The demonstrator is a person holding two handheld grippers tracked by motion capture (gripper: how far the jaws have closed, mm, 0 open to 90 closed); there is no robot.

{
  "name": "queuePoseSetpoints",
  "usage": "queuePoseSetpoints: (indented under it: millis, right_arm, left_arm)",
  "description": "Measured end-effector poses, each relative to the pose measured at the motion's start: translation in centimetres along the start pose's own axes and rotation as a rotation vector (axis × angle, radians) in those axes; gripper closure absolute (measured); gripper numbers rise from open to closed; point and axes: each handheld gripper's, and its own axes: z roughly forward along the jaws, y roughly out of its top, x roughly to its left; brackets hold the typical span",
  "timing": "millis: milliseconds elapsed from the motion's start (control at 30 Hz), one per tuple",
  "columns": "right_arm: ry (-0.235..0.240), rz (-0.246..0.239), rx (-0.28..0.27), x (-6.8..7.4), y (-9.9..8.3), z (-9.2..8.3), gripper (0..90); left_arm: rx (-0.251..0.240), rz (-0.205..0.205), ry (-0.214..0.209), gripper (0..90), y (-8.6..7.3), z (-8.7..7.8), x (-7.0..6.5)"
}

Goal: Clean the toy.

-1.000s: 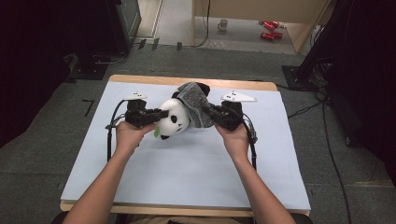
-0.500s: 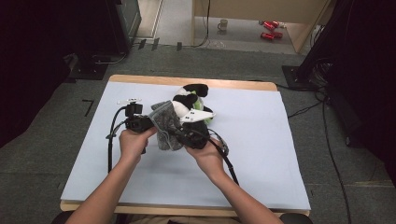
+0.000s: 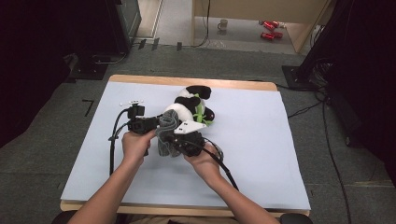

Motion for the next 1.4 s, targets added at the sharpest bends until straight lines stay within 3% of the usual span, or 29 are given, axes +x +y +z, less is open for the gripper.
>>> queuePoseSetpoints:
  millis: [167,433,733,833,933,1033,1233,1400]
  right_arm:
    - [0.004,-0.002,0.065,0.1,-1.1,1.1,83.5]
    - [-0.001,0.004,0.111,-0.5,-1.8,1.9,83.5]
    - [-0.031,0.041,0.184,-2.2,-2.6,2.0,83.2]
    - [-0.04,0.065,0.207,-3.0,-2.8,1.9,83.2]
    - [-0.033,0.093,0.166,-3.7,-2.7,0.8,83.1]
    - [-0.032,0.071,0.084,-3.9,-2.1,-0.6,83.2]
    - [-0.034,0.039,-0.049,-3.3,-0.5,-2.7,84.0]
    - [-0.021,0.052,-0.146,-2.6,0.9,-4.2,84.6]
  left_arm:
    - [-0.04,-0.015,-0.016,71.4,0.3,-0.5,0.0]
    - [-0.059,-0.017,-0.031,71.2,0.6,-1.1,0.0]
    - [-0.113,-0.035,-0.04,71.2,1.4,-2.1,0.8]
    - [-0.121,-0.019,-0.023,71.2,1.4,-2.3,0.9]
    - [-0.126,-0.013,-0.006,71.2,1.5,-2.4,1.2]
    - [-0.135,-0.004,0.018,71.3,1.5,-2.4,1.3]
    - [-0.132,-0.001,0.033,71.2,1.4,-2.4,1.6]
    - [-0.105,0.006,0.044,71.1,1.0,-1.7,1.4]
